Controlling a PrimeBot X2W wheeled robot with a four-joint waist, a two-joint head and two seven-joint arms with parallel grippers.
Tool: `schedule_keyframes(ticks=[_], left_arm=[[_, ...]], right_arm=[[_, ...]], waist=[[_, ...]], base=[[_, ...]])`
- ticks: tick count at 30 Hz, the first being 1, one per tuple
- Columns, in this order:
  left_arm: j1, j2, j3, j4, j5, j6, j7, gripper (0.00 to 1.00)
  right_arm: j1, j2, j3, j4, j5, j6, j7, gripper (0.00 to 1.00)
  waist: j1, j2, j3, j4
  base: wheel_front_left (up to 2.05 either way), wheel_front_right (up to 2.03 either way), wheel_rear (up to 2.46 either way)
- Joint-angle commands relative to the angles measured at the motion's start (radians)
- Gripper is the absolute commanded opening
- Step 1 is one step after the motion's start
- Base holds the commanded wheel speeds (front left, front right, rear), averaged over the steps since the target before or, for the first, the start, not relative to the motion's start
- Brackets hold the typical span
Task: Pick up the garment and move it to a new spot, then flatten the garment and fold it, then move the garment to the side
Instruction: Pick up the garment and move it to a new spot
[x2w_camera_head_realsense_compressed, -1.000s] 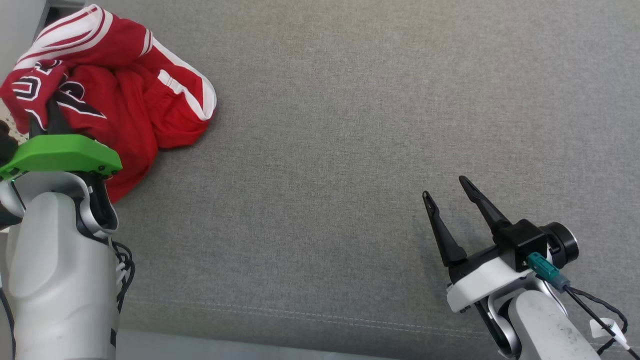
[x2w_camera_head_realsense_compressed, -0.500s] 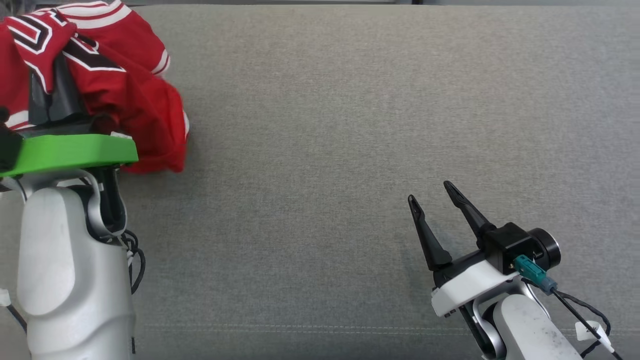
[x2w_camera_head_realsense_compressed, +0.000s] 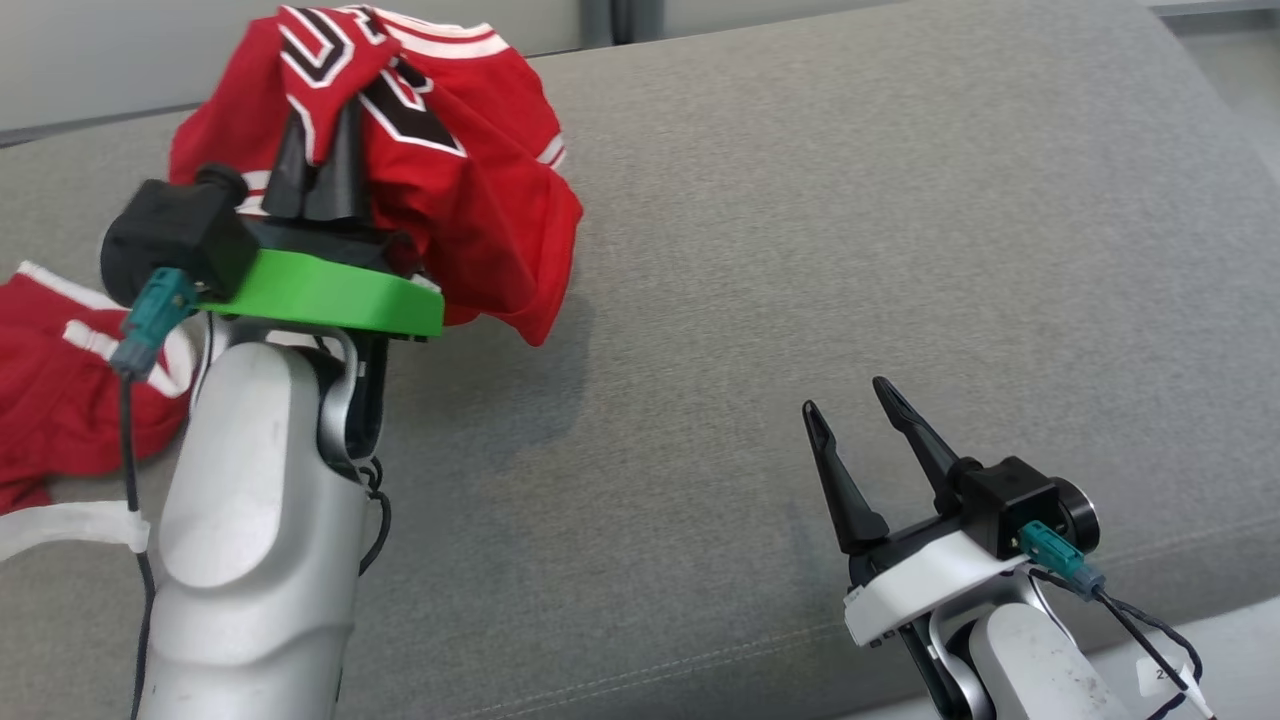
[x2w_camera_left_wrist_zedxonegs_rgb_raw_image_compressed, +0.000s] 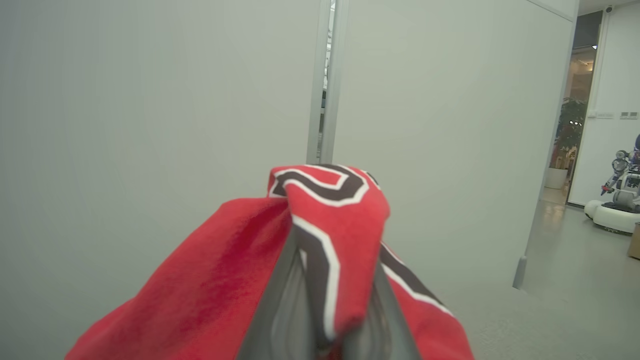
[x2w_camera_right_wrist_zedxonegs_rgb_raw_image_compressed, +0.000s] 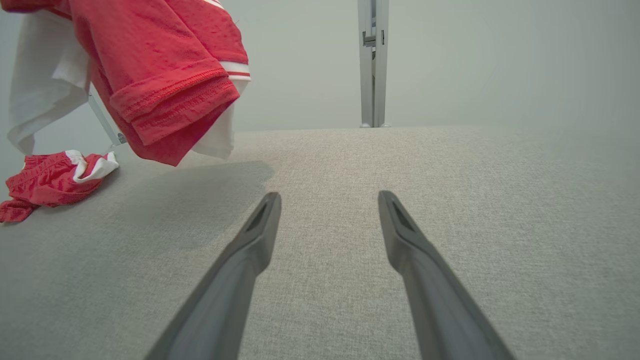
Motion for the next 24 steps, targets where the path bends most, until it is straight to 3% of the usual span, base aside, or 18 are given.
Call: schedule_keyframes(ticks=[1,6,12,16,24], left_arm=[[-0.022,0.0,-0.035,0.014,0.015,-0.004,-0.001,0.0],[-0.079,0.001,-0.126,0.043,0.009,-0.01,-0.001,0.0],[-0.134,0.001,-0.222,0.035,-0.01,-0.011,-0.001,0.0],[-0.131,0.015,-0.311,0.094,0.021,-0.011,-0.001,0.0],[-0.06,0.085,-0.372,0.32,0.114,-0.011,-0.001,0.0]], right_arm=[[0.011,0.005,-0.002,-0.002,0.008,0.0,-0.004,1.0],[0.022,0.012,-0.006,-0.002,0.016,0.0,-0.004,1.0],[0.028,0.017,-0.008,-0.004,0.018,0.0,-0.004,1.0],[0.025,0.019,-0.012,-0.01,0.018,0.0,-0.004,1.0],[0.005,0.021,-0.005,-0.013,0.012,0.0,-0.004,1.0]], waist=[[0.0,-0.0001,-0.03,-0.153],[0.0,-0.0001,-0.028,-0.236],[0.0,-0.0001,-0.019,-0.278],[0.0,-0.0001,-0.009,-0.284],[0.0,-0.0001,0.019,-0.256]], base=[[0.0,0.0,0.0],[0.0,0.0,0.0],[0.0,0.0,0.0],[0.0,0.0,0.0],[0.0,0.0,0.0]])
